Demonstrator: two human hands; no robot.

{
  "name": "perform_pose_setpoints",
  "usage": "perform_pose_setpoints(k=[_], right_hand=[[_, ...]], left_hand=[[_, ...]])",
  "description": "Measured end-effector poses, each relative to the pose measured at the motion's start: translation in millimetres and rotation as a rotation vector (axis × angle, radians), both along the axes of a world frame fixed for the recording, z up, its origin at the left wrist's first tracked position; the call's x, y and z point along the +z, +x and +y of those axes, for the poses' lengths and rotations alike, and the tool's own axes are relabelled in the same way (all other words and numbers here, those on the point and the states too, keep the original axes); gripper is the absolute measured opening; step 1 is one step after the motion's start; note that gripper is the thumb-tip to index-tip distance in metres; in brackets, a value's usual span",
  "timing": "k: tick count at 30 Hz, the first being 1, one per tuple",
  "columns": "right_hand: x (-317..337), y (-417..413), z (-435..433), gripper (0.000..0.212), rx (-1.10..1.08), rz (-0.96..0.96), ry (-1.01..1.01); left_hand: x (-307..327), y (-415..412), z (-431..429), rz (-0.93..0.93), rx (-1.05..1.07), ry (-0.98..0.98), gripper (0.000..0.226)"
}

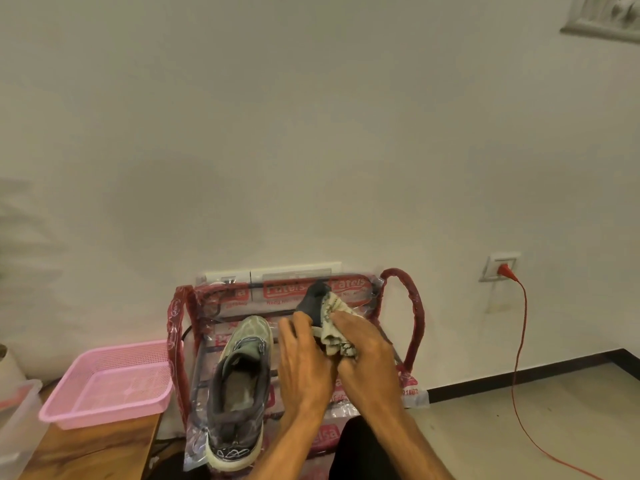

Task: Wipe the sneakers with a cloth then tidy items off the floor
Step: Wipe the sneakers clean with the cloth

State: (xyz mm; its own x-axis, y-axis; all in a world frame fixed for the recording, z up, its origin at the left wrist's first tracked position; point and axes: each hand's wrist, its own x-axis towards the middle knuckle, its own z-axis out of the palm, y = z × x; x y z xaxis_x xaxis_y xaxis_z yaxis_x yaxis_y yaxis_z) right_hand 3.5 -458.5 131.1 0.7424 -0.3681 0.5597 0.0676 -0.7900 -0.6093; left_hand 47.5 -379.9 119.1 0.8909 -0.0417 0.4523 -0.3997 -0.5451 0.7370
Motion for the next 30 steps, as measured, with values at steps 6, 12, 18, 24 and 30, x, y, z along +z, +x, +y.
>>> perform_pose_setpoints(k=[6, 12, 18, 24, 30], right_hand=[[3, 11, -1, 0.055, -0.072, 0.035, -0.094], [2, 6, -9, 0.052, -0.071, 0.045, 0.072], [-13, 3, -22, 0.054, -0.141, 0.072, 0.218], [-5, 14, -19, 0.058, -0.056, 0.038, 0.288], [-23, 18, -20, 0.052, 0.014, 0.132, 0.390]], left_hand=[[1, -1, -1, 0.018, 0.031, 0.001, 0.043], [6, -1, 3, 0.007, 0.058, -0.045, 0.064], [24, 0, 2, -0.032, 0.093, -0.124, 0.067], [12, -14, -5, 0.045, 0.113, -0.365, 0.065], [-22, -25, -16, 0.186, 0.143, -0.459, 0.065]])
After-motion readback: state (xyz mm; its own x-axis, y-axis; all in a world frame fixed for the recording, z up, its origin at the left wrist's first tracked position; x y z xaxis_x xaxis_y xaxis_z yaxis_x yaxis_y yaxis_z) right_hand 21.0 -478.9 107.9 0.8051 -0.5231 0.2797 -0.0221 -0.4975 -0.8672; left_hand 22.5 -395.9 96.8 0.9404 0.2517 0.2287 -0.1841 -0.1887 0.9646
